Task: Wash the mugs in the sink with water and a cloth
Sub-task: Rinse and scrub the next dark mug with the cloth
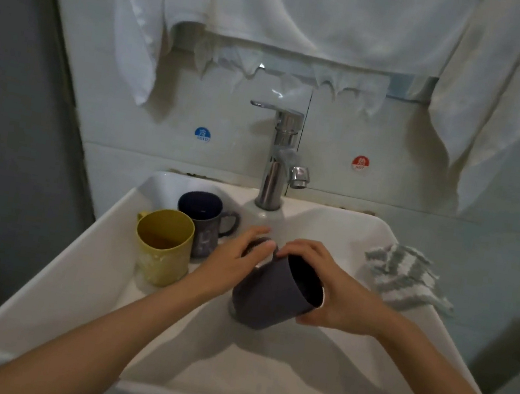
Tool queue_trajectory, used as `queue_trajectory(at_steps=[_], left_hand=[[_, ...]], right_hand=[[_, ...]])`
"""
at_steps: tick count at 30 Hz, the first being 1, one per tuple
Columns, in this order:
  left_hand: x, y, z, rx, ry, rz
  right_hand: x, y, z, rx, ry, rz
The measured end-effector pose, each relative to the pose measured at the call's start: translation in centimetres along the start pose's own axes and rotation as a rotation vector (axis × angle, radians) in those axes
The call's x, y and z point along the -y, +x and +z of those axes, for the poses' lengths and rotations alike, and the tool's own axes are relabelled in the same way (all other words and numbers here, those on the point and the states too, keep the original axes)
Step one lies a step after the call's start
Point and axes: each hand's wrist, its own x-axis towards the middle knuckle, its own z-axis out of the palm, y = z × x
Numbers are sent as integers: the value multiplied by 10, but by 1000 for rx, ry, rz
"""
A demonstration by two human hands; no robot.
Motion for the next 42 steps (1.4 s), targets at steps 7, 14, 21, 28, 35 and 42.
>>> queue_trajectory(at_steps=[7,14,21,28,35,42], left_hand=[[-2,-2,2,-26,-131,8],[-17,-8,17,-76,-316,-120],[-89,-21,14,-45,-241,-176],[-141,-5,-15,101,-302,-278],[-184,33,11,464,-216,-128],[-235,71,98,573,-186,-50]], right_hand=[[-23,5,-8,-89,-60,176],[-30,6,-10,-214,483,558],[24,-6,-33,-337,640,642],[74,-35,-99,-303,688,675],[85,-78,-137,-357,727,743],[51,-151,-183,-541,700,800]])
